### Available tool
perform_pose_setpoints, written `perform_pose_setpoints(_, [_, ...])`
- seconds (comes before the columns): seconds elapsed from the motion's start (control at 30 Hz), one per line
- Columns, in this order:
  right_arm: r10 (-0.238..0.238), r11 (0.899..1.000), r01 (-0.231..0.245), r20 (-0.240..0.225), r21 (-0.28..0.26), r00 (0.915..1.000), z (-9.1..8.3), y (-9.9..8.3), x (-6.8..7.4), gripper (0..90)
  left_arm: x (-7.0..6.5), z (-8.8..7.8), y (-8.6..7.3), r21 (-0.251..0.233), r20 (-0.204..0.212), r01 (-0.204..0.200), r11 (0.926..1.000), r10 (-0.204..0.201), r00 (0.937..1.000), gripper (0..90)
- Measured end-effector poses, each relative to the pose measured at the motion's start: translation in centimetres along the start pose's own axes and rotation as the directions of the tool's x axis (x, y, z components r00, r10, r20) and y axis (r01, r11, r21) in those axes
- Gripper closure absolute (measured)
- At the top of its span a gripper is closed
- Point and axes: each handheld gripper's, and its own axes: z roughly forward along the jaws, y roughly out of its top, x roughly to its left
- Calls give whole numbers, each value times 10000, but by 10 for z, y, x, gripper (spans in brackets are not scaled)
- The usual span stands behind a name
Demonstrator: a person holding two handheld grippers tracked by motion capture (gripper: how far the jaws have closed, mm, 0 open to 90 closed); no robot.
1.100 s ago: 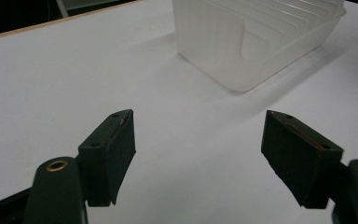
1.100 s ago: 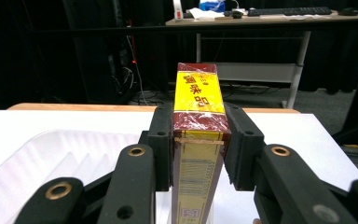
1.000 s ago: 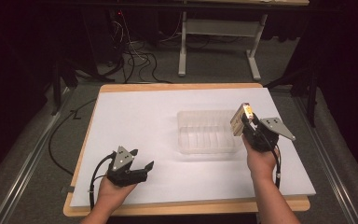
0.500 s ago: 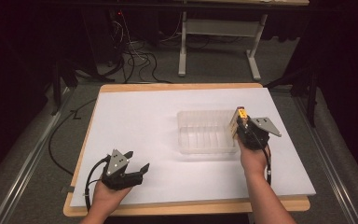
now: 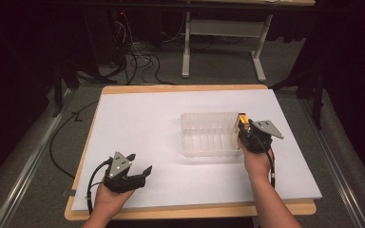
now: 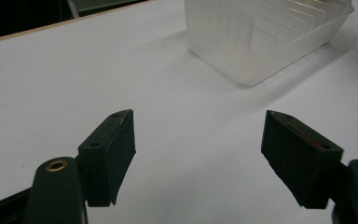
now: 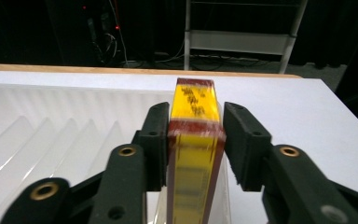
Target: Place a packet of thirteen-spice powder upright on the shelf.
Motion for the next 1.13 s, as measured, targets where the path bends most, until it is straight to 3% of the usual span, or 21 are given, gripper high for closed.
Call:
perform_pose_setpoints(0.13, [-61,9999,58,-250,-111,9997,-8,3,-1,514,0,2,-1,-1,33,80,10000,-80,10000,265])
perform_pose_setpoints(0.27, [-168,9981,109,-972,-610,9951,-29,5,-5,399,-2,7,-2,138,205,138,9998,-141,9997,265])
perform_pose_setpoints(0.37, [-418,9954,244,-1913,-922,9806,-50,4,-8,327,-3,12,-3,285,253,181,9994,-189,9995,265])
perform_pose_setpoints(0.53, [-831,9947,560,-3519,-865,9323,-75,-9,-18,228,-7,18,-4,527,278,144,9985,-159,9995,264])
perform_pose_setpoints(0.6, [-886,9952,666,-3763,-711,9222,-81,-18,-25,176,-9,19,-3,534,324,133,9985,-150,9994,263])
perform_pose_setpoints(0.73, [-965,9947,762,-3739,-688,9224,-88,-45,-39,147,-12,24,-3,643,265,254,9976,-272,9993,259])
perform_pose_setpoints(0.8, [-748,9971,634,-3776,-426,9230,-85,-56,-45,145,-13,26,-3,698,203,303,9971,-318,9993,253])
perform_pose_setpoints(0.93, [-768,9970,700,-3686,-318,9264,-83,-56,-47,144,-15,28,-2,621,-6,330,9975,-330,9995,246])
perform_pose_setpoints(1.13, [-745,9972,658,-3669,-361,9273,-83,-57,-45,147,-13,24,-1,554,76,347,9979,-352,9994,245])
